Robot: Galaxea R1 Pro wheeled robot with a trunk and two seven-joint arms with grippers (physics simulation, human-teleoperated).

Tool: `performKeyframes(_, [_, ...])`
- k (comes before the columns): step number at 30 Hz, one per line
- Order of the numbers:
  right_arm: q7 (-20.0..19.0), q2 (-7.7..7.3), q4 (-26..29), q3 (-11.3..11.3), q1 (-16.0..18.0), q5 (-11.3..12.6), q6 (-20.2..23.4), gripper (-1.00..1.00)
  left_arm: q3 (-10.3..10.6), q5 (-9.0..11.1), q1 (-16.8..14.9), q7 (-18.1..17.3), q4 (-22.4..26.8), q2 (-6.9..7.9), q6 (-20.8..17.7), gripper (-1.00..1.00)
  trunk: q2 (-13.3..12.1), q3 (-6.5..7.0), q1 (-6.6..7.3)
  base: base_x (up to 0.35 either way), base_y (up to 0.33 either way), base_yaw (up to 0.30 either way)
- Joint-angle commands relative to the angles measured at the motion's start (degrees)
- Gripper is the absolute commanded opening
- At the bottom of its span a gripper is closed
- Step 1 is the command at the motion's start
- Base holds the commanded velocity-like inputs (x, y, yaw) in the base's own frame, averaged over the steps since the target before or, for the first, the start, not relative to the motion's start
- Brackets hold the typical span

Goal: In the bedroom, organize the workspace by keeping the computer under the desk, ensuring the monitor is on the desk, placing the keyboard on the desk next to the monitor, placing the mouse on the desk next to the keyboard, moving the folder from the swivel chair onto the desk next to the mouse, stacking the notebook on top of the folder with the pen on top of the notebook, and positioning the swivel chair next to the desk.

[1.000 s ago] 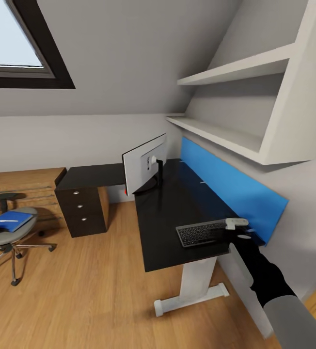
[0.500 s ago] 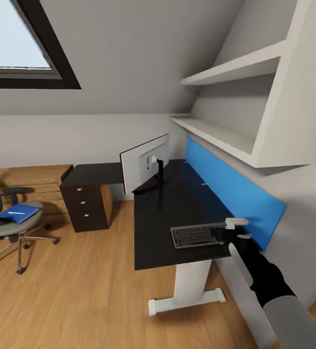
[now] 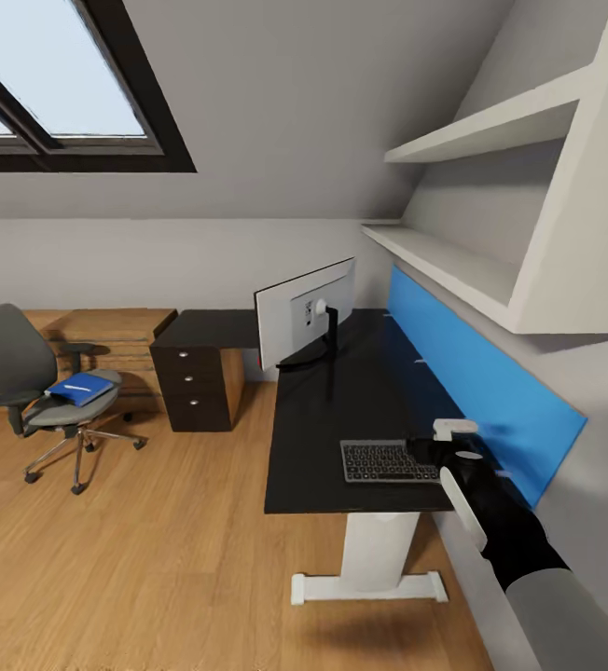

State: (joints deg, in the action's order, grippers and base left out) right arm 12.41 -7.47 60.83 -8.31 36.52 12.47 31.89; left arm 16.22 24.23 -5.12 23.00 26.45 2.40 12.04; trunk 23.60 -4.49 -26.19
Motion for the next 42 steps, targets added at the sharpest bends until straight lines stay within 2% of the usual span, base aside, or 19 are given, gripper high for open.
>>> performKeyframes(1, [0.57, -0.09, 0.09, -0.22, 0.04, 0.60, 0.19, 1.00, 0.45, 0.55, -0.07, 0.36, 0.01, 0.06, 0.26, 1.00, 0.13, -0.13, -0.04, 0.000, -0.053, 0.275])
performKeyframes(11, [0.60, -0.09, 0.08, -0.22, 0.04, 0.48, 0.19, 1.00, 0.27, 0.64, -0.07, 0.38, 0.01, 0.25, 0.33, 1.00, 0.13, -0.13, -0.04, 0.000, -0.018, 0.275])
performKeyframes(13, [0.60, -0.09, 0.07, -0.22, 0.04, 0.45, 0.18, 1.00, 0.23, 0.64, -0.07, 0.38, 0.01, 1.02, 0.35, 1.00, 0.13, -0.13, -0.04, 0.080, -0.023, 0.275])
performKeyframes(18, [0.58, -0.15, 0.07, -0.22, 0.04, 0.41, 0.13, 1.00, 0.17, 0.64, -0.07, 0.38, 0.01, 1.28, 0.35, 1.00, 0.13, -0.13, -0.04, 0.241, -0.060, 0.275])
performKeyframes(19, [0.53, -0.17, 0.07, -0.22, 0.04, 0.37, 0.04, 1.00, -0.90, 0.64, -0.07, 0.34, 0.01, 1.32, 0.35, 1.00, 0.13, -0.13, -0.04, 0.176, -0.058, 0.132])
performKeyframes(23, [0.51, -0.18, 0.07, -0.22, 0.04, 0.36, -0.01, 1.00, -1.94, 0.61, -0.07, 0.28, 0.01, 1.29, 0.30, 1.00, 0.13, -0.13, -0.04, 0.083, -0.028, 0.062])
performKeyframes(42, [0.42, -0.27, 0.50, -0.15, 0.04, 0.27, -0.22, 1.00, -2.21, 0.62, -0.07, 0.29, 0.01, 1.29, 0.35, 1.00, 0.13, -0.13, -0.04, 0.004, -0.001, 0.003])
